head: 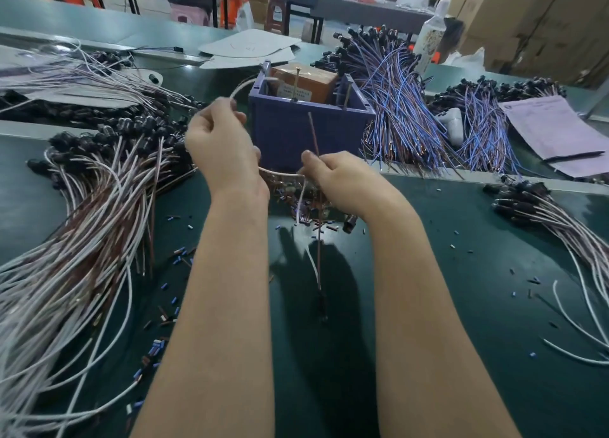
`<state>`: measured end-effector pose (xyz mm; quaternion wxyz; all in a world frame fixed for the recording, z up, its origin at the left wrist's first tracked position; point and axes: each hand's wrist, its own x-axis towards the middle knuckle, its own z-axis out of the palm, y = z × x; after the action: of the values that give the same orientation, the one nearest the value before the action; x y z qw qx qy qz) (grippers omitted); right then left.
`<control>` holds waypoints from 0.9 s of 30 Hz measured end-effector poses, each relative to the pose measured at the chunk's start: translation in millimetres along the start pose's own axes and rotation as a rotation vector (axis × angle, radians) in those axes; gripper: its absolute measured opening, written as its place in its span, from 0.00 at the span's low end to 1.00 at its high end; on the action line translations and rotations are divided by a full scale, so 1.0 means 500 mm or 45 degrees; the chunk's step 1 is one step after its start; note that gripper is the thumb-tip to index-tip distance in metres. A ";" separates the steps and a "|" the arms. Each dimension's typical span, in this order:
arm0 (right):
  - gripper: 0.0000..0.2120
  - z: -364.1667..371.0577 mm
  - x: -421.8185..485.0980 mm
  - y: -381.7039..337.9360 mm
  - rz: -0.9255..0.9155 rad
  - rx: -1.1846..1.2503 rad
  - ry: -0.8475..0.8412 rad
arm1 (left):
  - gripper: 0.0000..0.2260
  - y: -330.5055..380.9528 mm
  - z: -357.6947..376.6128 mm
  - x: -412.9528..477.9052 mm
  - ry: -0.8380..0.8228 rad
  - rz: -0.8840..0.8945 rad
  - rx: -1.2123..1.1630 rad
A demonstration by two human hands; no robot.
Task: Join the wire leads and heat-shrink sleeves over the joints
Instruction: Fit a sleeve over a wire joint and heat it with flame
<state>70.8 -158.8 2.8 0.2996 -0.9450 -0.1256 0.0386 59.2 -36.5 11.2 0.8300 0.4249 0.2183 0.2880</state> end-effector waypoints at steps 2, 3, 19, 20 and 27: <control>0.21 -0.001 0.002 -0.002 0.046 0.207 0.131 | 0.08 0.001 0.004 -0.006 -0.141 0.004 0.145; 0.20 0.000 0.003 -0.002 0.064 0.381 0.186 | 0.08 -0.002 0.005 -0.008 -0.202 -0.011 0.208; 0.14 0.034 0.021 0.029 0.122 0.798 0.593 | 0.09 -0.040 0.012 0.000 -0.237 -0.485 -0.250; 0.17 0.036 0.019 0.030 0.118 0.784 0.607 | 0.09 -0.042 0.014 -0.001 -0.240 -0.454 -0.206; 0.11 0.037 0.015 0.030 0.064 0.640 0.734 | 0.10 -0.057 0.015 -0.008 -0.245 0.011 0.298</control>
<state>78.5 -158.3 -20.9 0.5440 -0.8168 0.0003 -0.1919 69.0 -57.3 -8.1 0.7907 0.5451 0.1682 0.2222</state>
